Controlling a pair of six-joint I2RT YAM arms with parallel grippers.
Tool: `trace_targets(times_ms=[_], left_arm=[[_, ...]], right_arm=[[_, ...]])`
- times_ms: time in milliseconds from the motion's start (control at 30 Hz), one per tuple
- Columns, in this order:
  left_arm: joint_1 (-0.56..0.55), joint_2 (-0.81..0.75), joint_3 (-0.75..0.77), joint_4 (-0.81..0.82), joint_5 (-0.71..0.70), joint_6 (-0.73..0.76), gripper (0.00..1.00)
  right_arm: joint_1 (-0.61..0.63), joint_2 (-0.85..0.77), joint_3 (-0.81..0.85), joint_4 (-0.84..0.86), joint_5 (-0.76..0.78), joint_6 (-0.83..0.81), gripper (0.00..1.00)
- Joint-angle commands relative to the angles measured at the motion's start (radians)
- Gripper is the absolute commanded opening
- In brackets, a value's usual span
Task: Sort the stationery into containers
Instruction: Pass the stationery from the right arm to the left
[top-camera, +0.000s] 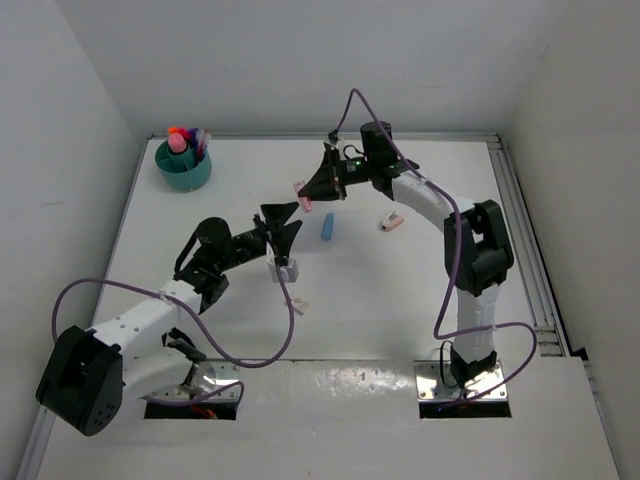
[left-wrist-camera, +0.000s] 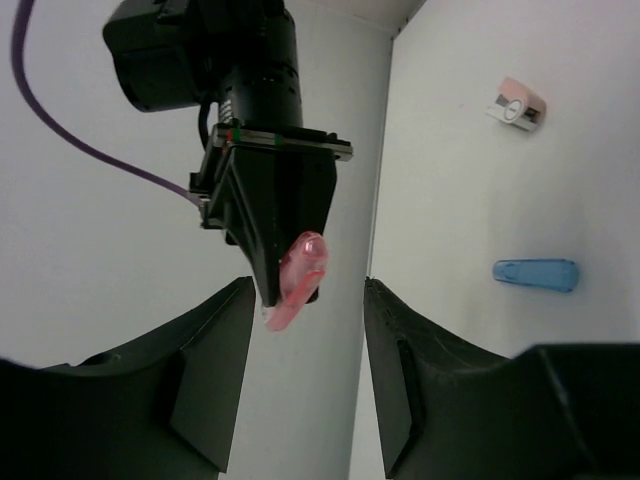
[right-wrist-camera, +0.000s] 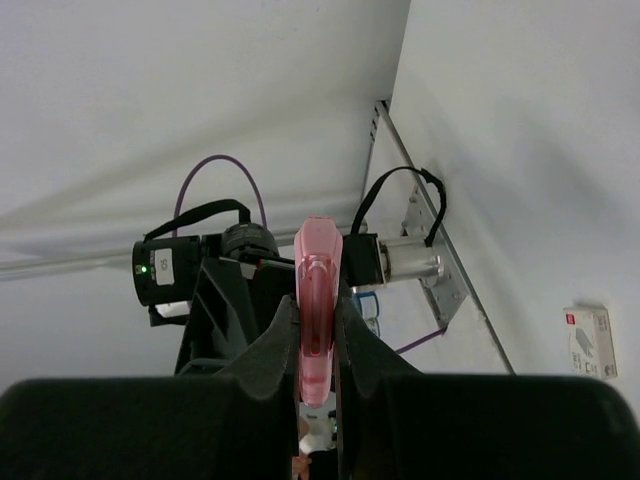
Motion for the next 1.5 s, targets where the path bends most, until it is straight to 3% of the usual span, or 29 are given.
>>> trace_targets(times_ms=[0, 800, 1067, 1100, 1133, 1200, 1233, 1300, 1467], left_arm=[[-0.018, -0.006, 0.011, 0.105, -0.019, 0.039, 0.54], [-0.04, 0.084, 0.035, 0.17, -0.02, 0.108, 0.47], [-0.058, 0.087, 0.038, 0.151, -0.032, 0.142, 0.24], [-0.06, 0.086, 0.04, 0.148, -0.036, 0.142, 0.21], [-0.063, 0.078, 0.04, 0.137, -0.04, 0.137, 0.16], [-0.063, 0.073, 0.044, 0.127, -0.063, 0.094, 0.11], [-0.063, 0.061, 0.047, 0.113, -0.072, 0.071, 0.07], [-0.064, 0.043, 0.067, 0.059, -0.114, -0.016, 0.06], [-0.058, -0.064, 0.049, -0.019, -0.207, -0.195, 0.02]], right_arm=[[0.0, -0.065, -0.007, 0.062, -0.044, 0.023, 0.0], [0.033, -0.023, 0.032, 0.035, -0.044, 0.026, 0.0], [0.04, -0.018, 0.035, 0.035, -0.046, 0.027, 0.0], [0.04, -0.016, 0.036, 0.035, -0.044, 0.026, 0.03], [0.039, -0.018, 0.036, 0.032, -0.046, 0.027, 0.12], [0.034, -0.022, 0.032, 0.029, -0.04, 0.02, 0.41], [0.024, -0.026, 0.029, 0.018, -0.034, 0.015, 0.68], [0.008, -0.042, -0.002, -0.003, -0.005, -0.013, 0.87], [-0.107, -0.075, -0.034, -0.129, 0.069, -0.115, 0.99]])
